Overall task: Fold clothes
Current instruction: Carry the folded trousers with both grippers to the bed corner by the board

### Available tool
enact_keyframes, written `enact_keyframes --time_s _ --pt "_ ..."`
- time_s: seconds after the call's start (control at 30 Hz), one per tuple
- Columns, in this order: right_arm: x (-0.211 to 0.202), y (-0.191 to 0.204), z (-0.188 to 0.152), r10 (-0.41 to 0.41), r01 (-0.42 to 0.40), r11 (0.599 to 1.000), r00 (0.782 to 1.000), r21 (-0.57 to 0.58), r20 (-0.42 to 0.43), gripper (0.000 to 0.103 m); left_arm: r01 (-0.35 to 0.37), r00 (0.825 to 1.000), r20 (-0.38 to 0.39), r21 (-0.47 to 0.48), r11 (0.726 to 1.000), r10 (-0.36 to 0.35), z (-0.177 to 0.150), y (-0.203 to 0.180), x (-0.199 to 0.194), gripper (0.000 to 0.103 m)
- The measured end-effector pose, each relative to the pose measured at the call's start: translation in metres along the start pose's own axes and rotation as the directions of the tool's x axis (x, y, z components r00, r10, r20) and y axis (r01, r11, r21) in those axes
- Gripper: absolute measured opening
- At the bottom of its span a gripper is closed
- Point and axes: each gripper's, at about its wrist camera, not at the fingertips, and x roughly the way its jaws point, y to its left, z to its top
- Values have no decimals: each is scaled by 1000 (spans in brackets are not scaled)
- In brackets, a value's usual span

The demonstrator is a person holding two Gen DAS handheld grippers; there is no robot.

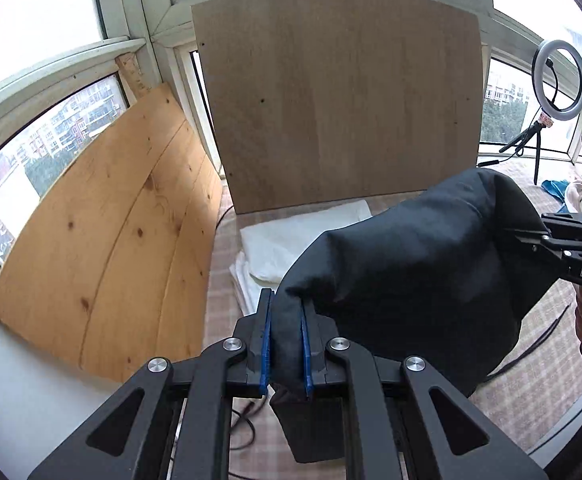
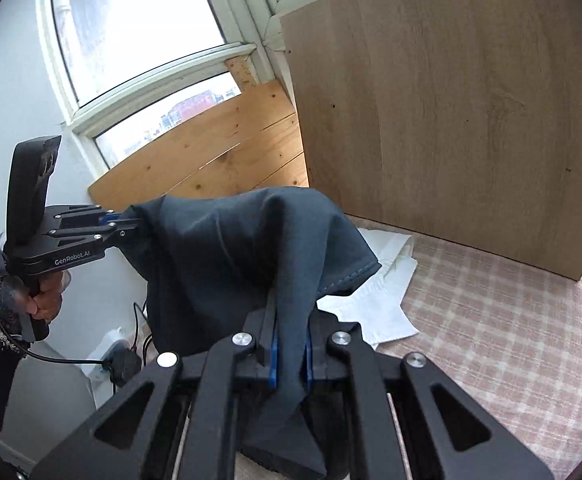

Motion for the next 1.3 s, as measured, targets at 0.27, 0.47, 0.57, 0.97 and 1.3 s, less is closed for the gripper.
enact_keyframes --time_s 0.27,0.47,0.57,0.97,1.3 --pt "90 -43 38 -90 94 991 995 96 -47 8 -36 998 -50 48 998 39 60 26 116 11" --pt "145 -77 33 -149 161 986 971 50 -189 15 -60 981 -179 83 995 74 57 29 204 18" --pt "141 -93 35 -197 211 977 953 39 -230 23 -108 975 -181 108 988 127 60 30 210 26" --pt "142 -86 57 -59 65 997 981 32 -183 31 16 997 -74 -21 1000 -18 76 33 182 27" --pt "214 -104 43 -132 145 989 940 20 -314 29 -34 965 -263 -87 996 10 57 40 289 21"
